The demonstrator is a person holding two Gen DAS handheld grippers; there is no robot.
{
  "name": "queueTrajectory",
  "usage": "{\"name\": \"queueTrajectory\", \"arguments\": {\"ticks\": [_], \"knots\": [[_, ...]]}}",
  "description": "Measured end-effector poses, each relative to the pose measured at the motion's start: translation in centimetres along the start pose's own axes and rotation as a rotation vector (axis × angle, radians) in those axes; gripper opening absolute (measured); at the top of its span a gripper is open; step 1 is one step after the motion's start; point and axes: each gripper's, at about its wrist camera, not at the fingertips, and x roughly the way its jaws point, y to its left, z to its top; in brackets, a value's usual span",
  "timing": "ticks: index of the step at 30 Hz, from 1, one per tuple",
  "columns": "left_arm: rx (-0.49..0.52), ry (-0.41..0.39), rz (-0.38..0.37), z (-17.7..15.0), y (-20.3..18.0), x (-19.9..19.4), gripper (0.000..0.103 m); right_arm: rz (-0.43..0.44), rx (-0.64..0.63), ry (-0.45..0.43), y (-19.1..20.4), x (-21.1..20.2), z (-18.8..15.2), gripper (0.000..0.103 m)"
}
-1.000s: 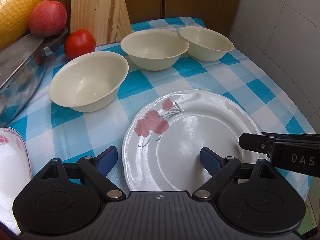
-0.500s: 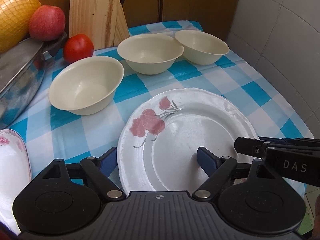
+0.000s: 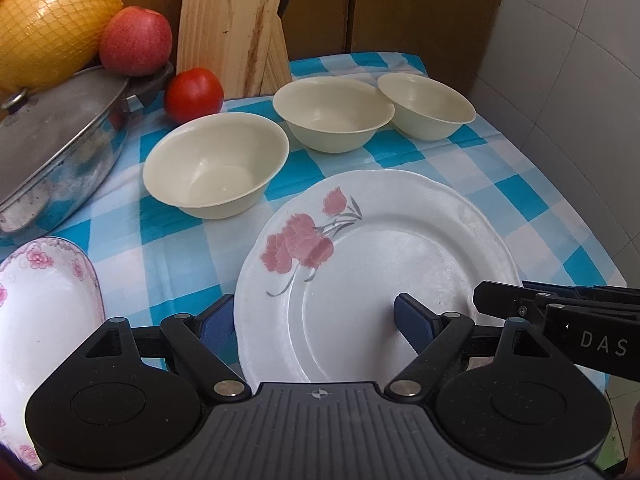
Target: Organize plates and bowls
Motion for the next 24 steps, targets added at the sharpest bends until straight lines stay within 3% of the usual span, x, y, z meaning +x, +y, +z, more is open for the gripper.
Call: {"name": "queueTrajectory", "arguments": {"ticks": [24], "knots": [[-0.084,0.002,0.094,-4.3,5.1,-4.0,0.089,0.116,-0.157,0.094,6.0,0.0,-3.6,0.033]]}}
